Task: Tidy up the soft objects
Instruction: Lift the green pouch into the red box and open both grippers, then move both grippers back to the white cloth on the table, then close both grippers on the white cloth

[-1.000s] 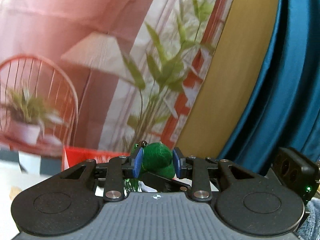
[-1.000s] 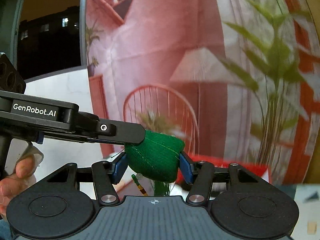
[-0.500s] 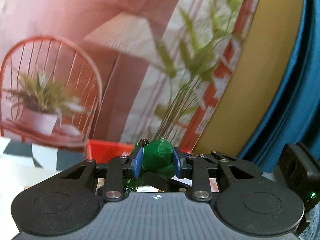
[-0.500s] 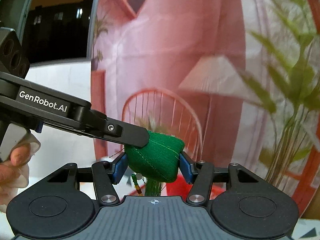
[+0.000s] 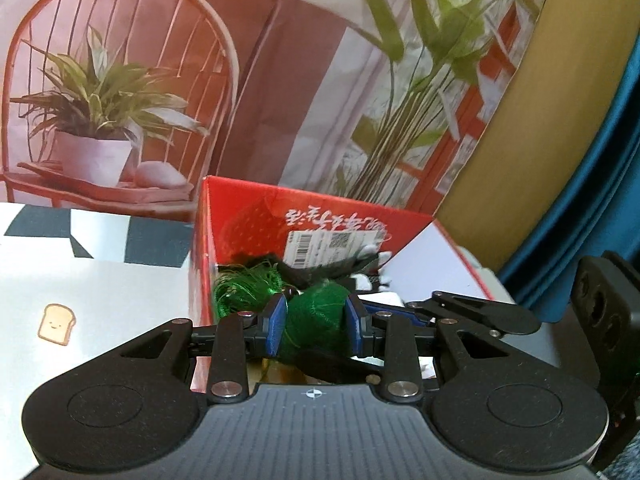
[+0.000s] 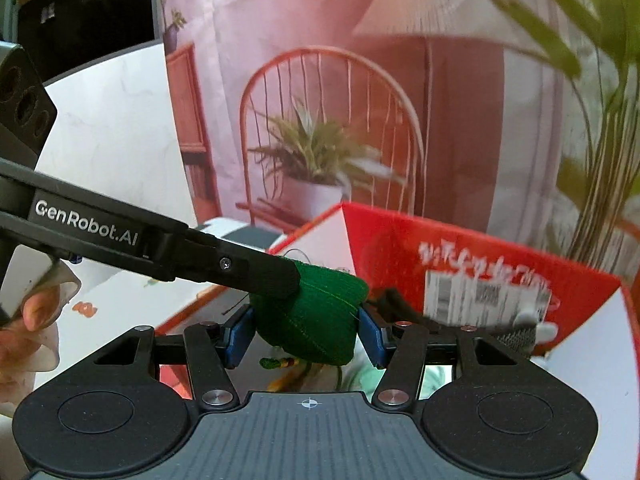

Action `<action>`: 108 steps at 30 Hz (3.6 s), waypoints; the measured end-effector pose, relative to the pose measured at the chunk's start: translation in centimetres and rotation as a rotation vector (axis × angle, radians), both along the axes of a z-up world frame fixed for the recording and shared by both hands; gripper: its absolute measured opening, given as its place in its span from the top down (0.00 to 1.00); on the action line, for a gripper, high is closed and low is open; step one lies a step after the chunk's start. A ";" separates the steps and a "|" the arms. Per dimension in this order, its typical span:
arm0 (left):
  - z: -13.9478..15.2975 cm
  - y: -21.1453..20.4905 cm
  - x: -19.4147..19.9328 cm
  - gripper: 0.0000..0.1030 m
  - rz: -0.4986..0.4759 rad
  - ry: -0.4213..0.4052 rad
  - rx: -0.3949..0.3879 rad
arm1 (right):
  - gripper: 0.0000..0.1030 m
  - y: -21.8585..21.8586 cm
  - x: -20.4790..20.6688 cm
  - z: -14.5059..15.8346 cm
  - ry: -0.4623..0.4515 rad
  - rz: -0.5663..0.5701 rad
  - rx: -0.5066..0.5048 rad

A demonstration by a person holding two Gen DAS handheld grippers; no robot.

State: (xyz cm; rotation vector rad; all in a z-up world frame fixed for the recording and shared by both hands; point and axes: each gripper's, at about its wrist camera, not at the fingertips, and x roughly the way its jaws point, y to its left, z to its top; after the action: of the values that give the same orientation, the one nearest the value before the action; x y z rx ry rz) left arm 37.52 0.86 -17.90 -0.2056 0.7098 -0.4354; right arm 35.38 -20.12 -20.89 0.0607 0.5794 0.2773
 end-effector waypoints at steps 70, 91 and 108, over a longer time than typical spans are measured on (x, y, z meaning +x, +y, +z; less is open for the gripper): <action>-11.2 -2.2 -18.6 0.50 -0.035 0.128 0.153 | 0.39 -5.1 -26.2 -10.0 0.128 -0.591 0.009; -11.4 -1.0 -18.1 0.55 0.067 0.064 0.221 | 0.32 -3.9 -25.4 -10.4 0.117 -0.527 -0.026; -10.9 -0.3 -17.6 0.43 0.095 0.130 0.155 | 0.63 -4.5 -24.7 -11.0 0.086 -0.486 0.073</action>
State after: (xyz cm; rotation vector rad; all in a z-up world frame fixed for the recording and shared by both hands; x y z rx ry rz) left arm 19.96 0.51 -28.84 -0.1219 0.8542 -0.2769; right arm 10.66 -24.60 -31.85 0.2802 0.6214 -0.1777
